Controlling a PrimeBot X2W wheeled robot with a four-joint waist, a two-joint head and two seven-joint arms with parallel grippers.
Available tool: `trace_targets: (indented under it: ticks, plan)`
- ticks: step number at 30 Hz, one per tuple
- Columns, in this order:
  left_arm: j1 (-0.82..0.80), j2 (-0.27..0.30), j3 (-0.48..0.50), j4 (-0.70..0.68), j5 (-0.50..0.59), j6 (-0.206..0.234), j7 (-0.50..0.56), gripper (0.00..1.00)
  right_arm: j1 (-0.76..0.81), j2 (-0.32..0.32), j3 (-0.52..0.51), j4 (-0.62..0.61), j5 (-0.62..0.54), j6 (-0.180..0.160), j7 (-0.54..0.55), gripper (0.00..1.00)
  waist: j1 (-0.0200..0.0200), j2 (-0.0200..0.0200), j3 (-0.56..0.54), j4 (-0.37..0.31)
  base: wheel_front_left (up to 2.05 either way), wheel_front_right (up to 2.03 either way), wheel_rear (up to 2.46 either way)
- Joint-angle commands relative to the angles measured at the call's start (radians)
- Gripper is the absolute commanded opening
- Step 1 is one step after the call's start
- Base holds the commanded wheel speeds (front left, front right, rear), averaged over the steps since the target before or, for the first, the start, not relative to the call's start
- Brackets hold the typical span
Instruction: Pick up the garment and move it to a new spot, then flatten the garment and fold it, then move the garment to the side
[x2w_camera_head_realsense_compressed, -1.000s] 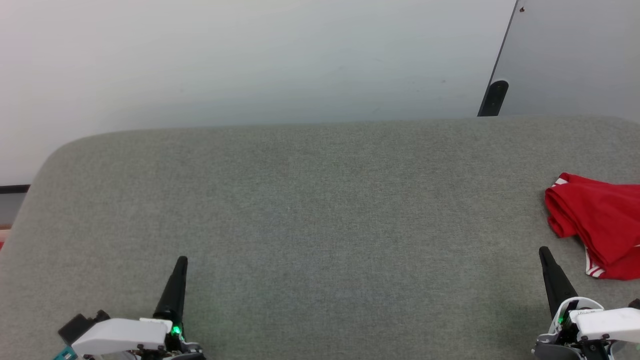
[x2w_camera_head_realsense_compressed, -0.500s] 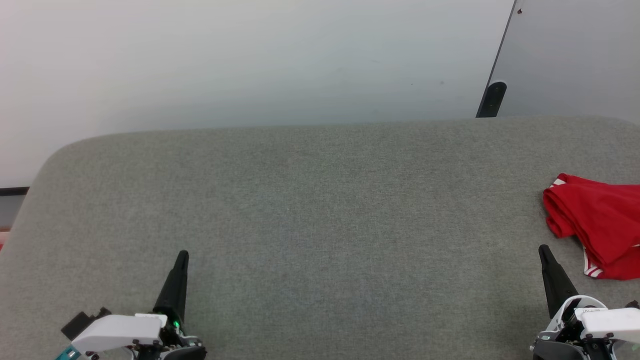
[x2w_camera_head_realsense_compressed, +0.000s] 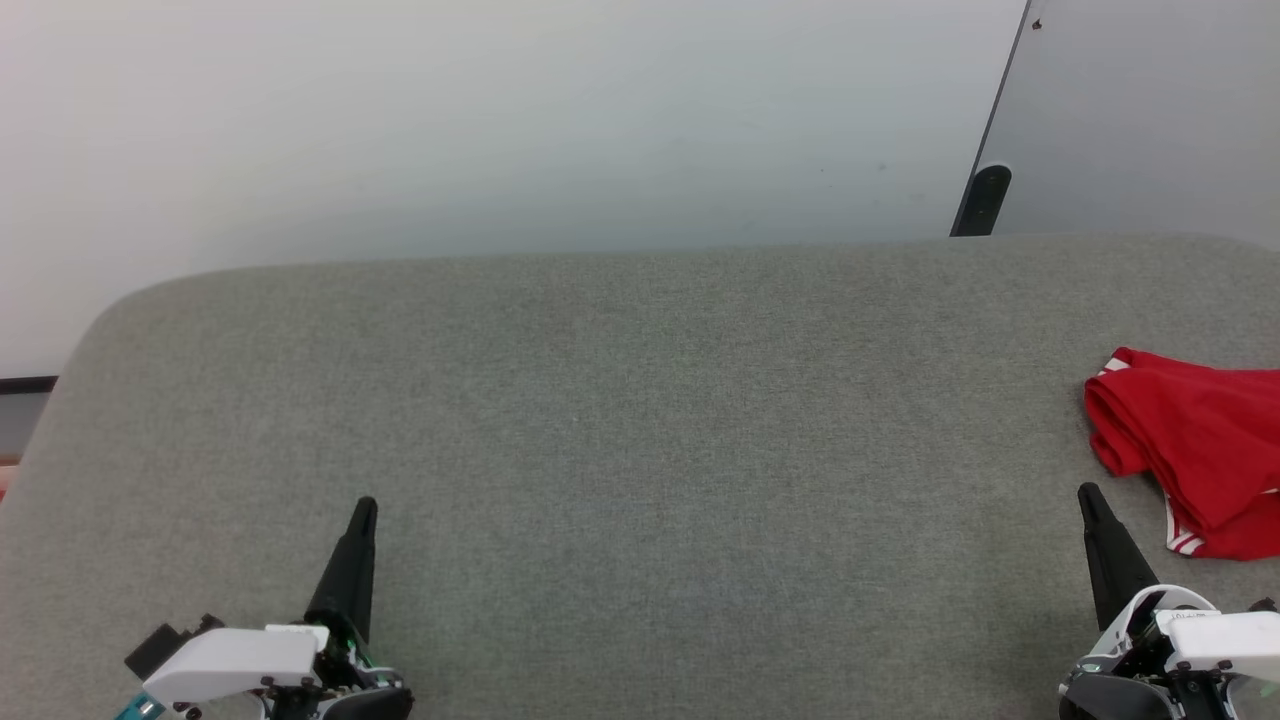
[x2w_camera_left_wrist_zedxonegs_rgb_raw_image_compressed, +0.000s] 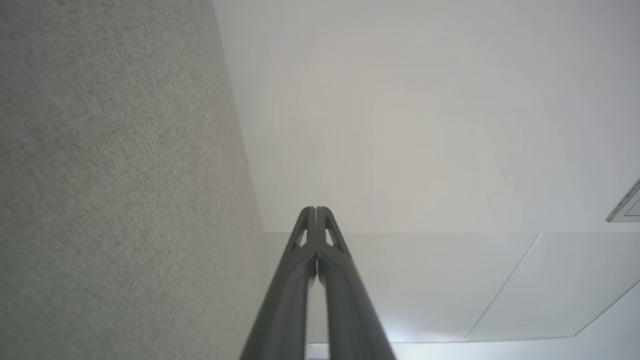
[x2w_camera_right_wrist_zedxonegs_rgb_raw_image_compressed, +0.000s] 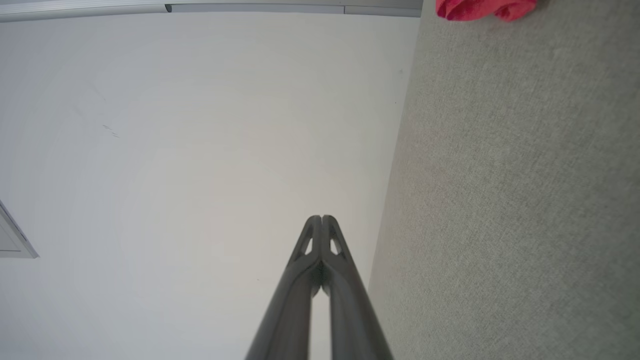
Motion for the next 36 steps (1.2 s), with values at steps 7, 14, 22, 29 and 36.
trace_targets:
  ticks: [7,14,22,29,36]
  plan:
    - [-0.011,-0.001,0.002,0.001,-0.002,-0.006,0.002,0.00,-0.003,0.004,0.000,0.000,0.002,-0.001,0.001,0.00,0.0000,0.0000,0.000,0.000,0.00,0.00,0.00]
    - [-0.011,-0.001,0.003,0.001,-0.002,-0.006,0.003,0.00,-0.003,0.004,0.000,0.000,0.002,-0.001,0.001,0.00,0.0000,0.0000,0.000,0.000,0.00,0.00,0.00]
    - [-0.011,-0.001,0.002,0.001,-0.002,-0.006,0.003,0.00,-0.003,0.004,0.000,0.000,0.002,-0.001,0.001,0.00,0.0000,0.0000,0.000,0.000,0.00,0.00,0.00]
    - [-0.011,-0.001,0.002,0.001,-0.002,-0.006,0.003,0.00,-0.003,0.004,0.000,0.000,0.002,-0.001,0.002,0.00,0.0000,0.0000,0.000,0.000,0.00,0.00,0.00]
    - [-0.011,-0.001,0.003,0.001,-0.002,-0.006,0.003,0.00,-0.003,0.004,0.000,0.000,0.002,-0.001,0.001,0.00,0.0000,0.0000,0.000,0.000,0.00,0.00,0.00]
